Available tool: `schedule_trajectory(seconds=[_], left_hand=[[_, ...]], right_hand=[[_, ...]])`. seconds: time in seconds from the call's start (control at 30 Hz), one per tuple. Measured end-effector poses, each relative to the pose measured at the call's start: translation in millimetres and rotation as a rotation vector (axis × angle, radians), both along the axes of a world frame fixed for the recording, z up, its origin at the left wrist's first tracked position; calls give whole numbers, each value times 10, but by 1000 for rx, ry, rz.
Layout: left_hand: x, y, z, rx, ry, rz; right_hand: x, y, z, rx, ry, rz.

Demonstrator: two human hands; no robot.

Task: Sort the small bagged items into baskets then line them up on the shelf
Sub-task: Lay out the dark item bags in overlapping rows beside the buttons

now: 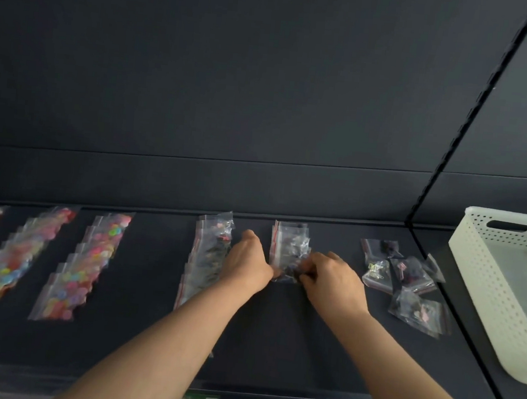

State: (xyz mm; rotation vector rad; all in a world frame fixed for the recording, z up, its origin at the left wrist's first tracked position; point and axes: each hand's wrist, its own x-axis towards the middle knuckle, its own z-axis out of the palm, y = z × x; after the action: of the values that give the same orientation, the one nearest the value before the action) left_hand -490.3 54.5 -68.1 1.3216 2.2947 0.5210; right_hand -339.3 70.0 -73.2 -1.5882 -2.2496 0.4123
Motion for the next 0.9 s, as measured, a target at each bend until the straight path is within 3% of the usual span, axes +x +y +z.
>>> schedule_trajectory(seconds=[0.13, 0.27, 0.4, 0.73, 0.9], left_hand=[[2, 10, 28, 101, 23, -2], [228, 102, 135, 135, 12, -137], [600, 217, 145, 80, -102, -235], [1343, 461, 99, -69, 62, -310], [1385, 485, 112, 105, 11, -279]], right_hand=[[79, 26, 25, 81, -80, 5], [302, 79, 80, 165, -158, -59], [665, 145, 89, 148, -228, -136], [1247, 208, 115, 37, -298, -232], [1319, 235, 160, -7, -299, -222]])
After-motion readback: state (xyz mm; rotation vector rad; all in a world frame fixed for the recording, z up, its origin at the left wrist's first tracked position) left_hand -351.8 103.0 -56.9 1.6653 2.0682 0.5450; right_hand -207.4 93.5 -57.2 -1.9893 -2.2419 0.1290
